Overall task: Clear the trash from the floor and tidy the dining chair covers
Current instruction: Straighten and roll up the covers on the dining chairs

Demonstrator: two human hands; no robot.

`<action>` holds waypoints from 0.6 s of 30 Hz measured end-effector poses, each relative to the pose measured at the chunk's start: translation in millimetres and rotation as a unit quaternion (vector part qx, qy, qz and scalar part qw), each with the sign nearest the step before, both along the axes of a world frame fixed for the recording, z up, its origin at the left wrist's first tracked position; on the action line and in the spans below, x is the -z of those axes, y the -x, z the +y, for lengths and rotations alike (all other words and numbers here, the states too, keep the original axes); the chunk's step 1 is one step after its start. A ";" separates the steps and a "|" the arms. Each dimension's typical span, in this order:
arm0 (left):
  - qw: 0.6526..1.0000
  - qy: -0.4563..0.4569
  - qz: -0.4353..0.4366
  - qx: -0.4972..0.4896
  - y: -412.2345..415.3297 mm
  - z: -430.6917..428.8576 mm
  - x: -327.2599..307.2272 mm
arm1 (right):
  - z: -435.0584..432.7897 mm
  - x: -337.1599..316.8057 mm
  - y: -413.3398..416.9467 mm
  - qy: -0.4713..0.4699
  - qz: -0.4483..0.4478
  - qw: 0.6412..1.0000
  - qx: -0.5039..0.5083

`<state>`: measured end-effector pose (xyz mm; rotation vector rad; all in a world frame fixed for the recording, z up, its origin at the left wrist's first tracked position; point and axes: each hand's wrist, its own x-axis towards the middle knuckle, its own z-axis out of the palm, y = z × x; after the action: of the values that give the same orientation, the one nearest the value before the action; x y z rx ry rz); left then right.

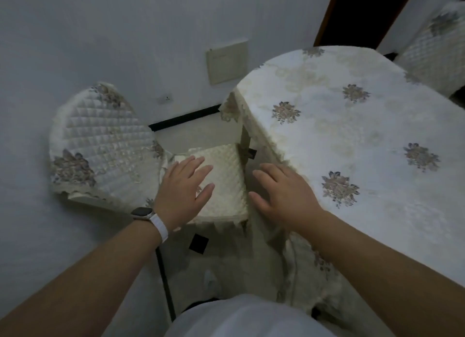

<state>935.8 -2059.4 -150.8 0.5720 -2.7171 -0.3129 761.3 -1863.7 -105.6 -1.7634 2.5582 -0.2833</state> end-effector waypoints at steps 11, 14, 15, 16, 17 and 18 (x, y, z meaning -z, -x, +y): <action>0.994 0.010 0.048 -0.098 -52.7 -119.6 -8.7 | -155.5 -8.1 -38.8 0.030 0.008 0.997 -0.071; 0.989 0.009 0.050 -0.136 -68.1 -139.5 -9.1 | -184.9 -4.7 -43.2 0.021 0.004 0.995 -0.099; 0.987 0.008 0.049 -0.150 -72.7 -145.4 -9.4 | -195.5 -3.6 -44.1 0.017 0.002 0.994 -0.108; 0.985 0.005 0.049 -0.164 -77.2 -150.9 -9.6 | -206.0 -1.8 -44.7 0.013 -0.001 0.993 -0.118; 0.983 0.004 0.049 -0.178 -81.6 -155.9 -9.6 | -216.3 -0.1 -45.6 0.009 -0.003 0.992 -0.127; 0.980 0.004 0.048 -0.193 -86.2 -160.5 -9.5 | -226.3 1.5 -47.3 0.005 -0.002 0.991 -0.137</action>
<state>1022.1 -2219.9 -141.4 1.0310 -2.4443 -0.2218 808.5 -2089.9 -107.1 -2.0816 2.2756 -0.2918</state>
